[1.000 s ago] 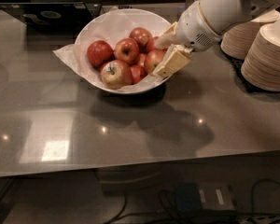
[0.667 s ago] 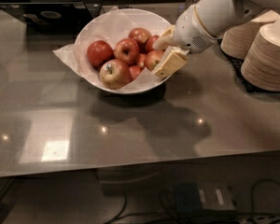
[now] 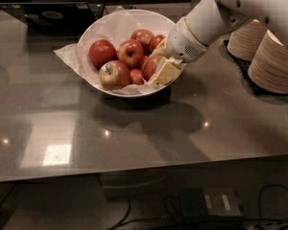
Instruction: Pick apple from white bowl
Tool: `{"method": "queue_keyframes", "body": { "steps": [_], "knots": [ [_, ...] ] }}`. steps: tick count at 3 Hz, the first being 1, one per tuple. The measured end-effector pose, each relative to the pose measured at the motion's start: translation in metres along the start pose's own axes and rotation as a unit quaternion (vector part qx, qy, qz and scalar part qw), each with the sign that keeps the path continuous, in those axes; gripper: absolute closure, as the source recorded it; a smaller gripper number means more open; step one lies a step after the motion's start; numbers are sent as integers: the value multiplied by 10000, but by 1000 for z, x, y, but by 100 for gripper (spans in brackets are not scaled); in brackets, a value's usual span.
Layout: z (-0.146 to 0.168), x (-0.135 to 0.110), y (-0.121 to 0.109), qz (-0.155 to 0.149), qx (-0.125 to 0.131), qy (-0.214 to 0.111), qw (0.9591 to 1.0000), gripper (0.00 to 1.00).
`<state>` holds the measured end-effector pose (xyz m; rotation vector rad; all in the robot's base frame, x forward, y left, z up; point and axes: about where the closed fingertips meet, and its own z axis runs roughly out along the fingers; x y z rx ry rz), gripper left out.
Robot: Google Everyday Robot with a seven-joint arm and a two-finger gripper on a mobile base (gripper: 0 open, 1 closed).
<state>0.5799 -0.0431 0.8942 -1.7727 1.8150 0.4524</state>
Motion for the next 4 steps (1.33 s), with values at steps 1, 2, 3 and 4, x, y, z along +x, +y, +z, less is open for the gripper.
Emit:
{"method": "queue_keyframes", "body": {
  "steps": [1, 2, 3, 4],
  "knots": [
    [3, -1, 0, 7, -70, 14, 10000, 66],
    [3, -1, 0, 7, -70, 14, 10000, 89],
    [3, -1, 0, 4, -69, 11, 10000, 100],
    [-13, -11, -1, -132, 16, -102, 9999, 100]
  ]
}}
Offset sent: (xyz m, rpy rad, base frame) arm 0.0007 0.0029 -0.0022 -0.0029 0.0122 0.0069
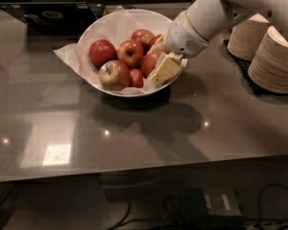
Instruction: Pick apple from white bowl
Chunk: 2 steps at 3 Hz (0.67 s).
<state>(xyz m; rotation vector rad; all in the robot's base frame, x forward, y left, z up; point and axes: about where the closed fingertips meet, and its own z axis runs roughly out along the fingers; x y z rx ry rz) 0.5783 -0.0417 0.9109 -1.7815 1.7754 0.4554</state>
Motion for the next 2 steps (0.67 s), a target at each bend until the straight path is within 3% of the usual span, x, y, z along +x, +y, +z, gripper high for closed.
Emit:
{"method": "queue_keyframes", "body": {
  "steps": [1, 2],
  "knots": [
    [-27, -18, -2, -223, 145, -264, 9993, 100],
    [-53, -31, -1, -444, 129, -857, 9952, 100]
  ]
}}
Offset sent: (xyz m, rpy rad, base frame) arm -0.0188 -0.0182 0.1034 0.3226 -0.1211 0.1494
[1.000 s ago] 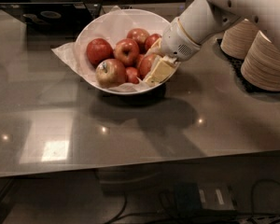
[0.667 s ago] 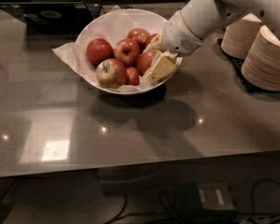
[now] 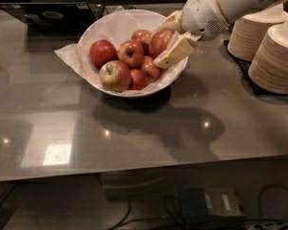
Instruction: Pick apple from white bowl
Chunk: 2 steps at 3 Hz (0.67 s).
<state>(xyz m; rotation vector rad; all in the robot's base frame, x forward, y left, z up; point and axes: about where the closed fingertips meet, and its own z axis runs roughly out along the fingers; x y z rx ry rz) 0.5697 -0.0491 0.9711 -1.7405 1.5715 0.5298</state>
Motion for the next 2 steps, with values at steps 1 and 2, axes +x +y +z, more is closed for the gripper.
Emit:
{"method": "queue_keyframes", "body": {
  "steps": [1, 2],
  "knots": [
    [-17, -25, 6, -282, -261, -853, 9956, 100],
    [-26, -40, 9, -389, -368, -1243, 9908, 100]
  ]
}}
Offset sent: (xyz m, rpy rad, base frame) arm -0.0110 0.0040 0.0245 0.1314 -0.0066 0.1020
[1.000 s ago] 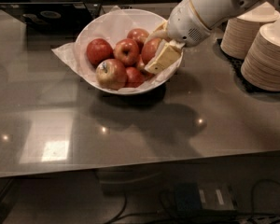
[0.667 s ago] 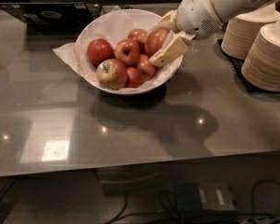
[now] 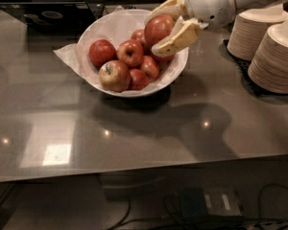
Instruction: Pick apple from white bowl
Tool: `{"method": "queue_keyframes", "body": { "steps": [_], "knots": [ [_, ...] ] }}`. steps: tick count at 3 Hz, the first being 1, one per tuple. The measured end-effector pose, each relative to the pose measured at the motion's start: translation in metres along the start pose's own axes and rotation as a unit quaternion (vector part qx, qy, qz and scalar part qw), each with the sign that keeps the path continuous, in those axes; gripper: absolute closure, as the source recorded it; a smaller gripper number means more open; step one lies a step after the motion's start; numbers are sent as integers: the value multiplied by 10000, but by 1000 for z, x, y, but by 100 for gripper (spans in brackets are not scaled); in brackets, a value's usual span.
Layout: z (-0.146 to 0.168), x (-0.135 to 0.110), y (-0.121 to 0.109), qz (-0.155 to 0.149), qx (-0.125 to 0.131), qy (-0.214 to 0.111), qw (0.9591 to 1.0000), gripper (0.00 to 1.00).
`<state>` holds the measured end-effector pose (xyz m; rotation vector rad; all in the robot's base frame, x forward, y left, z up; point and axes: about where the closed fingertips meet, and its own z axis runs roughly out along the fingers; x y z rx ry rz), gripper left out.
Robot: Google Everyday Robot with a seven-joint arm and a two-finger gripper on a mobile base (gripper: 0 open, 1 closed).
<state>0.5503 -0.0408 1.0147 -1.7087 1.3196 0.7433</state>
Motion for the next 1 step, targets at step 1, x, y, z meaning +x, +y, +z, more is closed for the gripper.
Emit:
{"method": "queue_keyframes", "body": {
  "steps": [1],
  "knots": [
    [0, 0, 0, 0, 0, 0, 10000, 100]
  ]
}}
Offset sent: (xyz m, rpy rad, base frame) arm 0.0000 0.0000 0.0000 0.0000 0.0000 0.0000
